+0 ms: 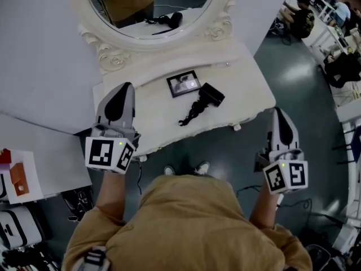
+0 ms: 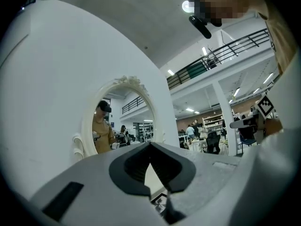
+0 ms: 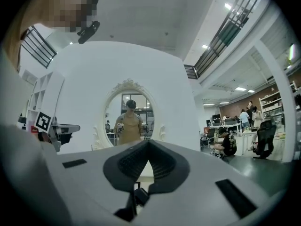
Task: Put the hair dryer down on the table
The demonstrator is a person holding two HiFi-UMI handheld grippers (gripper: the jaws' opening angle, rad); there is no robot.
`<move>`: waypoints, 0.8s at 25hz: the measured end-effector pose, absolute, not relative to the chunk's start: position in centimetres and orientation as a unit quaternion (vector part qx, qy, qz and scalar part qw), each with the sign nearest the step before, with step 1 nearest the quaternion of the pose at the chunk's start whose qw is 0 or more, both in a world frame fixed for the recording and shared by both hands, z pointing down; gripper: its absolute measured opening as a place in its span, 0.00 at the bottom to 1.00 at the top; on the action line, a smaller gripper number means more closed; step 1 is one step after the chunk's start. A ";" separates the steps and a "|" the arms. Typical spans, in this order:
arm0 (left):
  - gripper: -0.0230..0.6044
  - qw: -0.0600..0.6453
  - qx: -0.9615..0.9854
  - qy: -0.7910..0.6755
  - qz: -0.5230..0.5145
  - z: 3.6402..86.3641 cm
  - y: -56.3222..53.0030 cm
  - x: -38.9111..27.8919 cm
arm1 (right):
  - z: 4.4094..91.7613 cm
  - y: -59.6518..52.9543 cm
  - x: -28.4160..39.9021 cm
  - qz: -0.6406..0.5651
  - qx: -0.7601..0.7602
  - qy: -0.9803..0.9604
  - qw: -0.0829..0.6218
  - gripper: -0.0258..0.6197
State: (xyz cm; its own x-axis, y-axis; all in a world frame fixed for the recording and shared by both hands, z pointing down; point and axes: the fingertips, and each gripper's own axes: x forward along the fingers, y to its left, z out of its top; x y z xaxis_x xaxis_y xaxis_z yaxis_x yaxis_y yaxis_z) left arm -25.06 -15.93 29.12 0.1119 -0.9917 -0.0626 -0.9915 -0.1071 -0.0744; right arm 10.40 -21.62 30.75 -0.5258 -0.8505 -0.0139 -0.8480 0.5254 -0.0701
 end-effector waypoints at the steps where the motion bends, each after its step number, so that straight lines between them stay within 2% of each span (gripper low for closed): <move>1: 0.04 0.053 -0.742 0.668 0.002 28.7 -15.7 -25.1 | 30.8 -21.9 10.8 -0.028 -0.490 0.871 0.024 0.04; 8: 0.04 0.093 -0.709 0.699 0.016 26.5 -14.5 -27.4 | 30.3 -22.9 9.4 -0.008 -0.466 0.885 0.017 0.04; 20: 0.04 0.071 -0.697 0.713 0.014 28.0 -13.9 -30.4 | 32.0 -24.5 5.3 -0.015 -0.449 0.893 -0.022 0.04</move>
State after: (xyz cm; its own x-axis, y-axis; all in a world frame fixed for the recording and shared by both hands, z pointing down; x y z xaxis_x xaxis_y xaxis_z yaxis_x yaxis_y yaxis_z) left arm -30.44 -13.92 28.04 -0.0170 -0.9924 -0.1218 -0.9965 0.0267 -0.0787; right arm 5.33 -24.46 32.00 -0.5962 -0.8012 0.0518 -0.8025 0.5967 -0.0070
